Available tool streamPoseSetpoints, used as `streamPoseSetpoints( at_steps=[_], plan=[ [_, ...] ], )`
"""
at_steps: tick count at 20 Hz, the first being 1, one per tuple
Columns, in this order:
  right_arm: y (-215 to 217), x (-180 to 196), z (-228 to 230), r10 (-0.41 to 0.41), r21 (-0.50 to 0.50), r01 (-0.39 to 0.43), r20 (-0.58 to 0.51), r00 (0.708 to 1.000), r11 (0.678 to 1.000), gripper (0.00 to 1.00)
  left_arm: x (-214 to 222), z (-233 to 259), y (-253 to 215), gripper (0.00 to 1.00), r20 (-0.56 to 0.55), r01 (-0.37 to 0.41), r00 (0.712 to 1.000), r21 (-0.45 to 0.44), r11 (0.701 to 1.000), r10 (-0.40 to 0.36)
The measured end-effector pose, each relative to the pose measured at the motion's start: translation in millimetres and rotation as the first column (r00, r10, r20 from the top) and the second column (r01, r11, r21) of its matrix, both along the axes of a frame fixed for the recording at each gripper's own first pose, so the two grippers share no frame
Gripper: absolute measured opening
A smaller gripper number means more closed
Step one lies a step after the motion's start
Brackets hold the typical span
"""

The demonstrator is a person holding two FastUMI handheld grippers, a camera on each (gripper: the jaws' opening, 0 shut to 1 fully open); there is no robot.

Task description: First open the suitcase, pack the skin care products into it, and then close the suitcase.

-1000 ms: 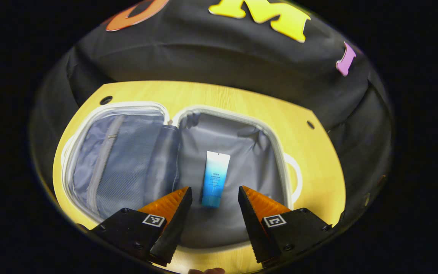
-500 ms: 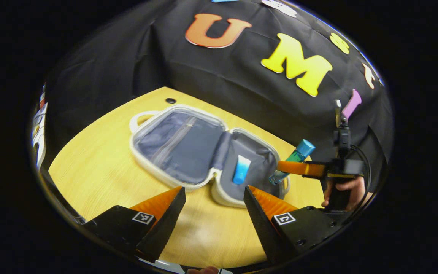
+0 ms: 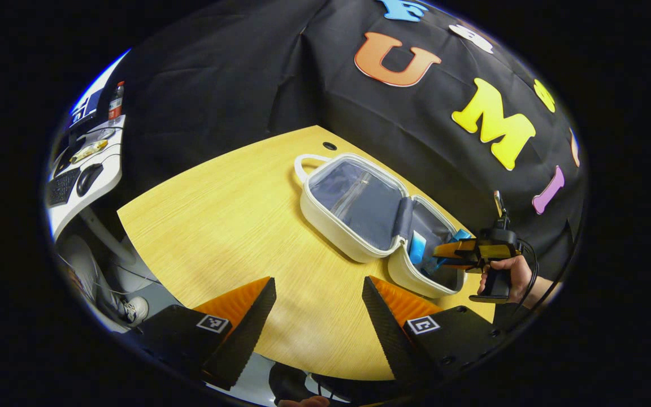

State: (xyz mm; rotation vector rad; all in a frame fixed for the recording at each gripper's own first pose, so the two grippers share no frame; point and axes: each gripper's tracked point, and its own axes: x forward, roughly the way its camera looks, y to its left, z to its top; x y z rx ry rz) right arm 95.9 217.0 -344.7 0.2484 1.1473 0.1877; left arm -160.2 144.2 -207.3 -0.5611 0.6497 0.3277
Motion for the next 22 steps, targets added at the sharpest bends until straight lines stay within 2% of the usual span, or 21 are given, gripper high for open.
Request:
streamPoseSetpoints(
  at_steps=[2,3,5,6,12,16,17,18,19,20,21,22],
  plan=[
    [-1,8,-2,-0.019,-0.012,0.019,-0.013,1.000,1.000,0.31,4,6,4,0.98,0.013,-0.003,1.000,0.021,1.000,0.003],
    [0,11,-4,-0.030,-0.021,0.030,-0.023,0.999,0.999,0.34,5,11,6,0.98,0.021,-0.003,1.000,0.029,1.000,0.002],
    [-2,15,-8,-0.063,-0.038,0.062,-0.039,0.997,0.997,0.34,8,17,5,0.98,0.035,0.000,0.999,0.038,0.999,-0.001],
    [-2,15,-9,-0.093,-0.047,0.091,-0.047,0.995,0.995,0.31,9,17,5,0.98,0.042,0.002,0.999,0.042,0.999,-0.004],
    [-6,6,-29,-0.169,-0.121,0.155,-0.111,0.979,0.980,0.34,6,23,-6,0.98,0.052,0.019,0.998,0.030,0.999,-0.021],
    [-5,6,-30,-0.146,-0.162,0.129,-0.099,0.984,0.978,0.36,2,32,-6,0.98,0.070,0.018,0.997,0.044,0.999,-0.021],
    [-5,5,-30,-0.135,-0.177,0.116,-0.096,0.986,0.977,0.33,2,33,-5,0.98,0.075,0.017,0.997,0.047,0.999,-0.021],
    [-4,5,-29,-0.129,-0.183,0.111,-0.091,0.987,0.977,0.37,0,35,-5,0.98,0.079,0.018,0.997,0.049,0.999,-0.021],
    [-3,4,-29,-0.126,-0.183,0.108,-0.090,0.988,0.977,0.35,0,38,-4,0.98,0.083,0.016,0.996,0.054,0.998,-0.021],
    [-3,3,-27,-0.128,-0.179,0.111,-0.088,0.988,0.978,0.40,-1,40,-3,0.98,0.085,0.017,0.996,0.059,0.998,-0.022],
    [-3,1,-25,-0.135,-0.175,0.118,-0.088,0.987,0.977,0.41,-1,41,-3,0.98,0.088,0.019,0.996,0.065,0.998,-0.025],
    [-6,-2,-22,-0.137,-0.175,0.121,-0.085,0.987,0.977,0.37,-1,44,-3,0.98,0.092,0.024,0.995,0.068,0.997,-0.030]
  ],
)
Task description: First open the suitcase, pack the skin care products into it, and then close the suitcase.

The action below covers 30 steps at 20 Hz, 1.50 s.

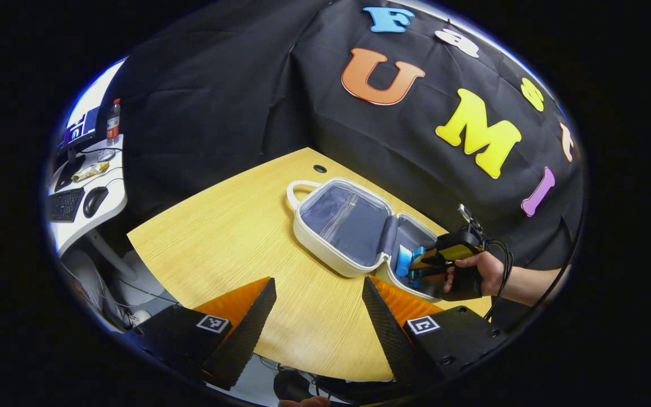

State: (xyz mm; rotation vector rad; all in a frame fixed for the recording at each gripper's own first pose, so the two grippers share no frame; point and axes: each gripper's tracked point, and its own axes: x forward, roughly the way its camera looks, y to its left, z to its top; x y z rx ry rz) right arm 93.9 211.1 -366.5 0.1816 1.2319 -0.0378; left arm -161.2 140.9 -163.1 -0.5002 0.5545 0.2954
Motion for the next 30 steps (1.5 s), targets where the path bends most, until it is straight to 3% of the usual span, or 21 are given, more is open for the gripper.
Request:
streamPoseSetpoints(
  at_steps=[2,5,6,7,8,11,12,14,16,21,22,24,26,27,30],
  plan=[
    [-1,-8,15,0.020,0.022,-0.020,0.020,1.000,1.000,0.48,4,6,1,0.98,0.016,0.016,1.000,0.016,1.000,-0.016],
    [-7,-20,55,0.122,0.033,-0.128,0.129,0.984,0.991,0.75,18,19,7,0.98,0.083,0.052,0.995,0.054,0.997,-0.056],
    [-9,-24,71,0.154,0.028,-0.161,0.177,0.972,0.987,0.80,24,25,11,0.98,0.111,0.059,0.992,0.060,0.996,-0.066],
    [-10,-29,88,0.184,0.027,-0.195,0.225,0.957,0.980,0.76,30,31,16,0.98,0.140,0.064,0.987,0.063,0.996,-0.073],
    [-13,-33,107,0.210,0.023,-0.225,0.275,0.938,0.974,0.81,37,34,24,0.98,0.167,0.062,0.983,0.063,0.996,-0.072],
    [-18,-51,167,0.284,0.028,-0.327,0.430,0.857,0.945,0.81,62,35,51,0.98,0.223,0.048,0.973,0.047,0.998,-0.058],
    [-24,-58,184,0.308,0.017,-0.356,0.466,0.830,0.934,0.77,72,33,59,0.98,0.242,0.053,0.968,0.033,0.998,-0.060],
    [-45,-74,210,0.349,-0.034,-0.388,0.515,0.783,0.921,0.81,96,21,80,0.98,0.273,0.060,0.960,-0.015,0.998,-0.053],
    [-64,-86,227,0.365,-0.079,-0.386,0.542,0.757,0.919,0.81,122,-1,104,0.98,0.281,0.053,0.959,-0.088,0.995,-0.026],
    [-106,-107,250,0.370,-0.172,-0.333,0.565,0.738,0.927,0.81,175,-60,157,0.96,0.239,0.030,0.970,-0.257,0.966,0.034],
    [-106,-112,250,0.369,-0.172,-0.332,0.565,0.738,0.927,0.76,188,-74,160,0.97,0.222,0.033,0.975,-0.275,0.961,0.030],
    [-100,-118,251,0.358,-0.147,-0.337,0.572,0.738,0.930,0.81,204,-94,166,0.96,0.183,0.027,0.983,-0.291,0.956,0.028],
    [-103,-120,241,0.352,-0.146,-0.329,0.556,0.753,0.933,0.81,228,-100,162,0.96,0.180,0.044,0.984,-0.300,0.953,0.011],
    [-106,-122,238,0.340,-0.140,-0.317,0.546,0.765,0.938,0.80,237,-103,160,1.00,0.177,0.053,0.984,-0.303,0.951,0.001],
    [-114,-120,239,0.308,-0.138,-0.280,0.546,0.779,0.950,0.77,253,-124,156,0.72,0.114,0.052,0.993,-0.309,0.950,-0.017]
  ],
)
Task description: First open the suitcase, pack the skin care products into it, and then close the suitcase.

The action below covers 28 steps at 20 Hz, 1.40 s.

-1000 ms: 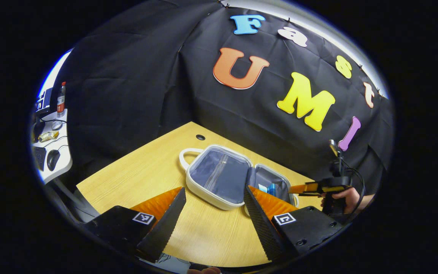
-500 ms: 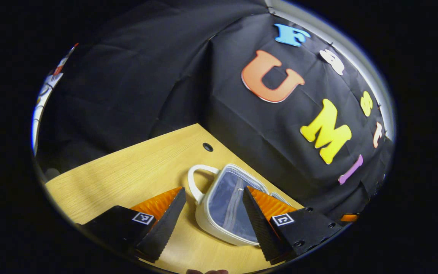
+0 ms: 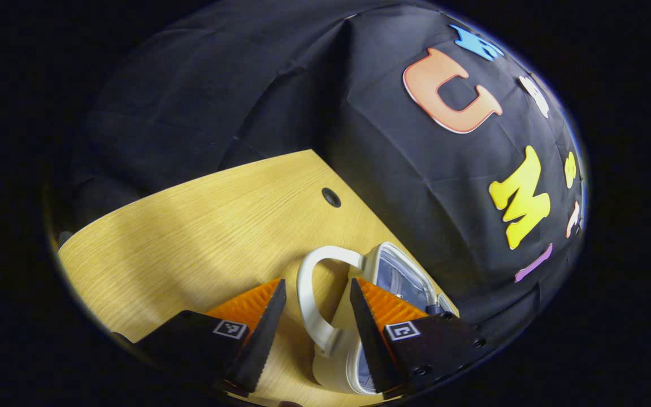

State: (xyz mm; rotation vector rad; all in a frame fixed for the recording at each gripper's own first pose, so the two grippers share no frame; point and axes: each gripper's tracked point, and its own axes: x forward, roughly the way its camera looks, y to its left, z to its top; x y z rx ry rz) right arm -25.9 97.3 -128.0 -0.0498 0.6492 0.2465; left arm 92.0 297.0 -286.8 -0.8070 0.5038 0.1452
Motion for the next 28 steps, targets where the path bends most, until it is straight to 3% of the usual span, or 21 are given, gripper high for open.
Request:
streamPoseSetpoints(
  at_steps=[2,3,5,6,10,12,13,14,17,19,21,24,28],
  plan=[
    [-4,3,2,-0.015,-0.008,0.016,0.012,1.000,1.000,0.80,3,-10,1,0.58,-0.051,-0.007,0.999,0.000,1.000,0.007],
    [-6,4,2,-0.023,-0.010,0.024,0.014,1.000,1.000,0.80,5,-12,2,0.58,-0.066,-0.021,0.998,-0.009,1.000,0.021],
    [-10,3,3,-0.041,-0.009,0.041,0.016,0.999,0.999,0.80,9,-12,5,0.27,-0.071,-0.053,0.996,-0.026,0.998,0.051],
    [-12,2,3,-0.048,-0.007,0.048,0.018,0.999,0.999,0.80,8,-11,5,0.20,-0.075,-0.062,0.995,-0.031,0.998,0.059],
    [-21,-8,8,-0.074,0.019,0.073,0.041,0.996,0.997,0.80,7,10,1,0.11,-0.084,-0.052,0.995,-0.012,0.999,0.051],
    [-39,-13,12,-0.113,-0.004,0.114,0.074,0.991,0.994,0.76,12,44,-4,0.07,-0.046,-0.029,0.998,0.101,0.995,0.033],
    [-47,-14,18,-0.138,-0.004,0.139,0.103,0.985,0.990,0.81,13,65,-7,0.06,-0.019,-0.019,1.000,0.162,0.987,0.023],
    [-55,-16,24,-0.166,0.006,0.166,0.126,0.978,0.986,0.77,17,89,-13,0.06,0.008,-0.014,1.000,0.211,0.977,0.012],
    [-78,-24,35,-0.239,0.058,0.233,0.167,0.957,0.971,0.81,15,155,-39,0.05,0.049,-0.006,0.999,0.337,0.941,-0.011],
    [-94,-31,41,-0.283,0.083,0.272,0.184,0.941,0.959,0.81,11,189,-69,0.05,0.059,0.008,0.998,0.436,0.900,-0.038],
    [-109,-36,46,-0.312,0.111,0.296,0.190,0.931,0.949,0.80,4,209,-100,0.05,0.030,0.029,0.998,0.543,0.839,-0.055],
    [-138,-44,50,-0.352,0.131,0.330,0.204,0.914,0.935,0.81,-3,240,-156,0.04,0.032,0.064,0.992,0.699,0.712,-0.121],
    [-168,-50,57,-0.381,0.157,0.353,0.220,0.898,0.922,0.81,-5,257,-248,0.00,0.013,0.124,0.972,0.817,0.563,-0.233]
  ],
)
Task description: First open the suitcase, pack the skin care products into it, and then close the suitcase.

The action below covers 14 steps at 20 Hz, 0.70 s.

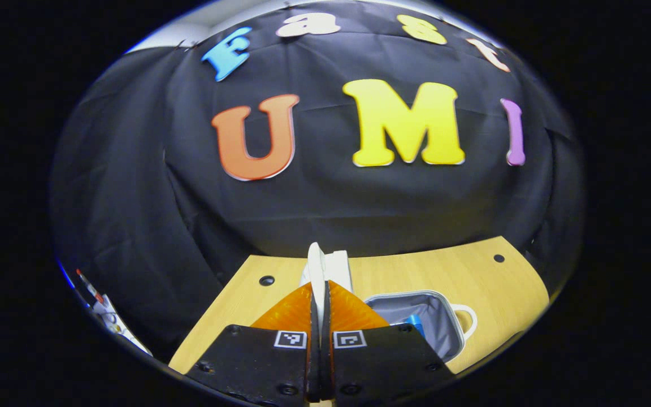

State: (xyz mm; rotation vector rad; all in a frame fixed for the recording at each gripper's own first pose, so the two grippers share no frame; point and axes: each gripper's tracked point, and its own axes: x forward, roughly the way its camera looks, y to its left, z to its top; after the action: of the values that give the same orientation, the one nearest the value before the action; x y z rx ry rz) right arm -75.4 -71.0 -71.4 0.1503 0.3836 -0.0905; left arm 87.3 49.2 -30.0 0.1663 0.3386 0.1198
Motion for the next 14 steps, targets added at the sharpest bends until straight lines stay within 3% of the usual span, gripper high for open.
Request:
streamPoseSetpoints(
  at_steps=[4,8,10,14],
  plan=[
    [-39,-4,12,-0.035,-0.030,0.036,0.033,0.999,0.999,0.81,4,-19,-98,0.03,-0.005,0.092,0.996,0.062,0.994,-0.092],
    [-85,-14,15,-0.089,-0.066,0.091,0.029,0.996,0.994,0.81,11,-55,-185,0.03,-0.066,0.166,0.984,0.041,0.985,-0.163],
    [-107,-21,10,-0.118,-0.079,0.118,0.006,0.993,0.990,0.77,11,-83,-207,0.03,-0.111,0.182,0.978,0.013,0.983,-0.179],
    [-145,-33,3,-0.166,-0.108,0.162,-0.035,0.985,0.981,0.81,17,-126,-236,0.03,-0.180,0.182,0.967,-0.001,0.983,-0.179]
  ],
)
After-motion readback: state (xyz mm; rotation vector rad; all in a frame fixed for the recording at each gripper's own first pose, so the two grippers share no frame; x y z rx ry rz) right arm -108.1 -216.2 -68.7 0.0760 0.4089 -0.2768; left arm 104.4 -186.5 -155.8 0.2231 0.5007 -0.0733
